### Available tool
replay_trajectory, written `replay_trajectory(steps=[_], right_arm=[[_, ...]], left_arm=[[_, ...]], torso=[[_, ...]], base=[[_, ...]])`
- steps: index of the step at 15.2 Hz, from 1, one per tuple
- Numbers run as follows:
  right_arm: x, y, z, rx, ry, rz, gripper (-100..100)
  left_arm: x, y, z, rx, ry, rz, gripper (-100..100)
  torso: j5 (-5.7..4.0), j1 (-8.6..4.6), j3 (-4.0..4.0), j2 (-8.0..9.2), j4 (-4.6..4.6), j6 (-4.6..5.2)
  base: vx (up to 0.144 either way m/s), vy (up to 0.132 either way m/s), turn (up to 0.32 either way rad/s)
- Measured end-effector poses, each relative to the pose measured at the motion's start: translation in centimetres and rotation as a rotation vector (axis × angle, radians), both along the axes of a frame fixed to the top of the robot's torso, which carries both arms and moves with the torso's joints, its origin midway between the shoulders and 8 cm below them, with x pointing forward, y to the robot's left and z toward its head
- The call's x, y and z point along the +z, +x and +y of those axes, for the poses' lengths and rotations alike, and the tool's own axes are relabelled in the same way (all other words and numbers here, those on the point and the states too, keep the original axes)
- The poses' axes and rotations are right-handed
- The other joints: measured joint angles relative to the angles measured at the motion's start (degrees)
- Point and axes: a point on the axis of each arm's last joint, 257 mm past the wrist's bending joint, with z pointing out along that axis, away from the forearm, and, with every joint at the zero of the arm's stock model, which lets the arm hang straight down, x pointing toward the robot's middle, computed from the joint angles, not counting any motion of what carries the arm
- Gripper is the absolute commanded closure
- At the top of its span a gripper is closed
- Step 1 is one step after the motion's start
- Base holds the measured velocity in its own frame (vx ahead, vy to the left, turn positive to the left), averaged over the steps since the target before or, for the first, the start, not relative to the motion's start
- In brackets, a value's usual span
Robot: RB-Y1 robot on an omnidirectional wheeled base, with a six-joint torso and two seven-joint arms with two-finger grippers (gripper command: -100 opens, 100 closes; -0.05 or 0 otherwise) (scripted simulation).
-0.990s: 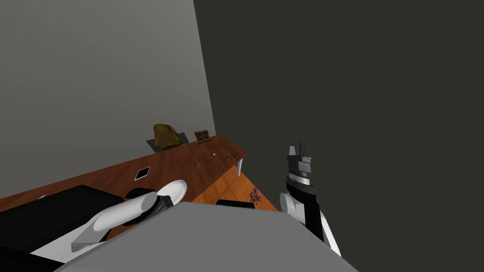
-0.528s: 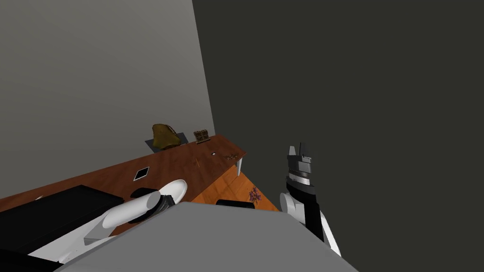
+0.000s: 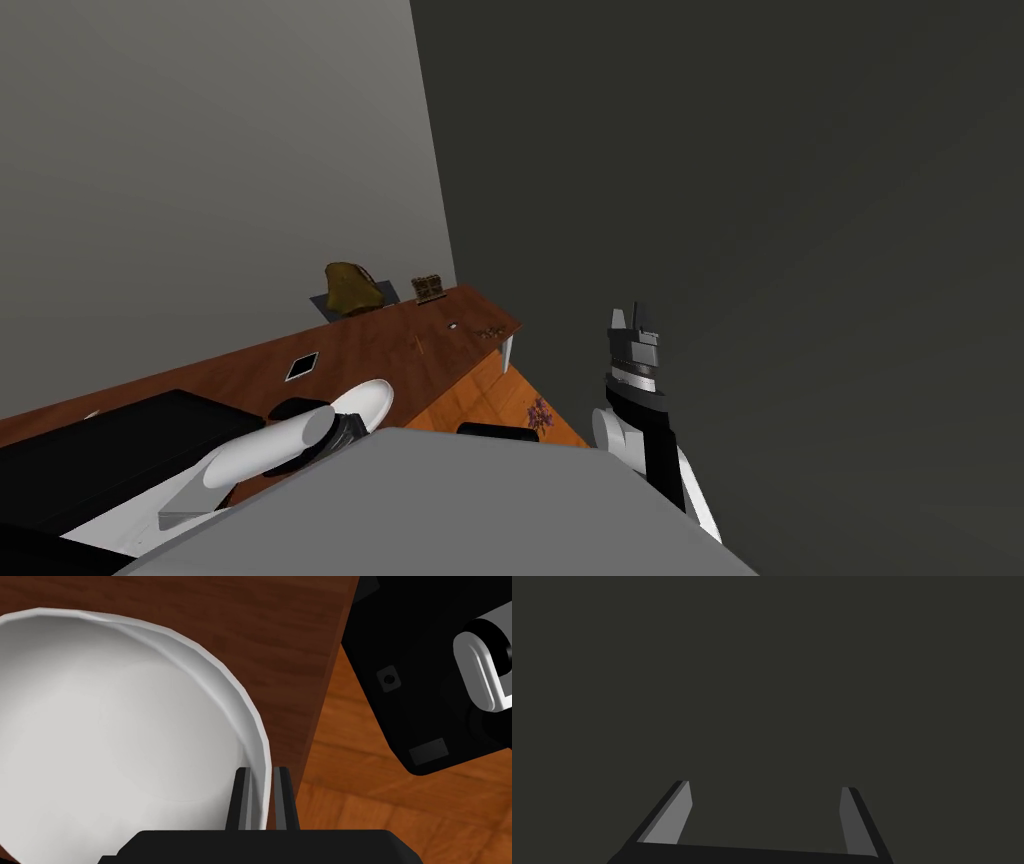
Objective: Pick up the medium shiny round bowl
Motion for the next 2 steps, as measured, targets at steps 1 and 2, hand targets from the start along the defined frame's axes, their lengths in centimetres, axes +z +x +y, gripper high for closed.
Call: replay_trajectory(steps=[1, 2], right_arm=[[0.0, 0.0, 0.0, 0.0, 0.0, 0.0, 0], [0.0, 0.0, 0.0, 0.0, 0.0, 0.0, 0]], left_arm=[[0.34, -0.15, -0.03, -0.002, 0.0, 0.0, 100], [0.62, -0.24, -0.06, -0.004, 0.0, 0.001, 100]], torso=[[-0.01, -0.01, 0.0, 0.0, 0.0, 0.01], [-0.01, -0.02, 0.0, 0.0, 0.01, 0.02]], base=[[0.026, -0.005, 0.022], [0.014, -0.003, 0.009]])
